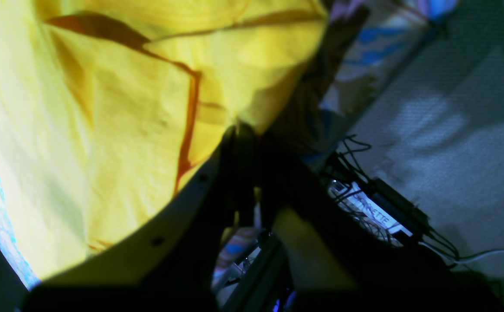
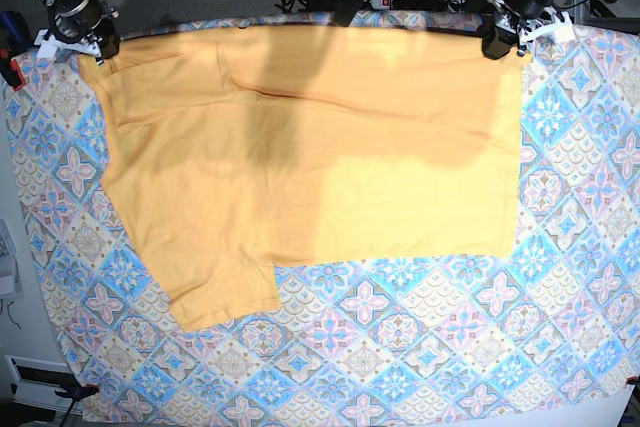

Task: Fold the T-shirt properly
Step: 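Open both grippers and release the shirt edge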

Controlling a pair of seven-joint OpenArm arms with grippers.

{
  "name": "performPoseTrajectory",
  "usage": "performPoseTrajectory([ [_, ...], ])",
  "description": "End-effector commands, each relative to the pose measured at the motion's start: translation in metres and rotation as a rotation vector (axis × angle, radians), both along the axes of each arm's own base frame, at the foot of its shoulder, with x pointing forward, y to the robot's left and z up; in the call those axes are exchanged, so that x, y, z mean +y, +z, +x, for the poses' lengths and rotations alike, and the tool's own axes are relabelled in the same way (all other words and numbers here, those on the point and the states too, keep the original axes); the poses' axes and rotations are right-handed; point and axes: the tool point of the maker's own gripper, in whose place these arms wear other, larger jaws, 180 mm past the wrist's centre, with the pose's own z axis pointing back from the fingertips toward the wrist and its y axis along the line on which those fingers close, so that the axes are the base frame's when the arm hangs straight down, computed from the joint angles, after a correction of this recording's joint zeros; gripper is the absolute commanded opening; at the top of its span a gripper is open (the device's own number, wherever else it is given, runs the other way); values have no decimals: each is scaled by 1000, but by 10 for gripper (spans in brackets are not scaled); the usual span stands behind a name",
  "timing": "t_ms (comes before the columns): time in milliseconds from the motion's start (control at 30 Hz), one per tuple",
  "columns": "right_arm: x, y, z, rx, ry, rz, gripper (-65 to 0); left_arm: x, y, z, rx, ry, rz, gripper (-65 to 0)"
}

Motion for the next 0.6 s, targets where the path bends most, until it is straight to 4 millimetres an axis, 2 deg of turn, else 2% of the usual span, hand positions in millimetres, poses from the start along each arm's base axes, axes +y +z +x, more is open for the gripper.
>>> performPoseTrajectory([
  [0, -15, 10, 3, -21, -4, -50, -649, 8, 6, -2, -11, 6, 26, -650],
  [167, -15, 10, 3, -21, -4, -50, -649, 8, 4, -13, 14, 4, 25, -650],
  [367, -16, 10, 5, -26, -5, -56, -647, 8, 4, -13, 14, 3, 24, -650],
  [433, -16, 10, 4, -25, -6, -56, -646, 8, 4, -13, 15, 1, 24, -613],
  [567, -17, 10, 3, -23, -8, -57, -616, 3, 4, -14, 20, -23, -2, -485],
])
